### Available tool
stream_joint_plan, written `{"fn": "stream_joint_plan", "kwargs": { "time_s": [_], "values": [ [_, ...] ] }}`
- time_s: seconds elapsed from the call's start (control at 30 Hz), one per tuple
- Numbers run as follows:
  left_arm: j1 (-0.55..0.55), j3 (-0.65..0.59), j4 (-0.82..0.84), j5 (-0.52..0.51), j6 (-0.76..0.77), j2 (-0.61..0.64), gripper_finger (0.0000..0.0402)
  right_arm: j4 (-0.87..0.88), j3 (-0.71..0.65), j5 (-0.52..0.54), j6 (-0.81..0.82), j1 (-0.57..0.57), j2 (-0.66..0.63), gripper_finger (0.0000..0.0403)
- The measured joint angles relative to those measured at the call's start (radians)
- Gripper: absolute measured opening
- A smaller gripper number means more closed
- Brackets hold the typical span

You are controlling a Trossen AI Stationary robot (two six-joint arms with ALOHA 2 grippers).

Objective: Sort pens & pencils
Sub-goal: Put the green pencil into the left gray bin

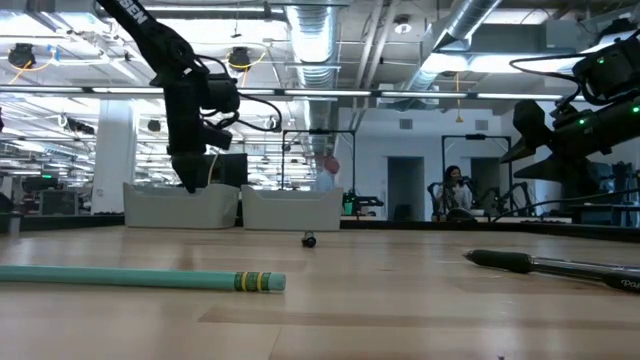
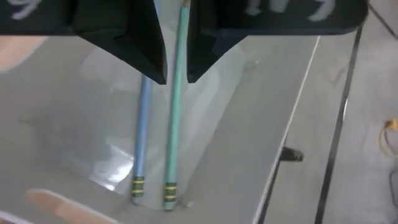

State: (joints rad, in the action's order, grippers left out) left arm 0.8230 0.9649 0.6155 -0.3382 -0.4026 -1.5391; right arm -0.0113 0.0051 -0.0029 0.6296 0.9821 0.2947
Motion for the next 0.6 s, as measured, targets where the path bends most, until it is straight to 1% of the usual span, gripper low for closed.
{"fn": "stream_joint_plan", "kwargs": {
  "time_s": [0.1, 0.23, 0.37, 0.47, 0.53, 0.6],
  "values": [
    [0.0, 0.0, 0.002, 0.005, 0.039, 0.019, 0.0057, 0.0, 0.0, 0.0, 0.0, 0.0, 0.0, 0.0212],
    [0.0, 0.014, 0.006, 0.012, 0.066, 0.085, 0.0057, 0.0, 0.0, 0.0, 0.0, 0.0, 0.0, 0.0212],
    [-0.007, 0.046, 0.02, 0.02, 0.102, 0.192, 0.0057, 0.0, 0.0, 0.0, 0.0, 0.0, 0.0, 0.0212],
    [-0.033, 0.055, 0.024, 0.021, 0.161, 0.29, 0.0057, 0.0, 0.0, 0.0, 0.0, 0.0, 0.0, 0.0212],
    [-0.064, 0.06, 0.022, 0.047, 0.234, 0.358, 0.0057, 0.0, 0.0, 0.0, 0.0, 0.0, 0.0, 0.0212],
    [-0.095, 0.06, 0.022, 0.118, 0.324, 0.421, 0.0057, 0.0, 0.0, 0.0, 0.0, 0.0, 0.0, 0.0212]
  ]
}}
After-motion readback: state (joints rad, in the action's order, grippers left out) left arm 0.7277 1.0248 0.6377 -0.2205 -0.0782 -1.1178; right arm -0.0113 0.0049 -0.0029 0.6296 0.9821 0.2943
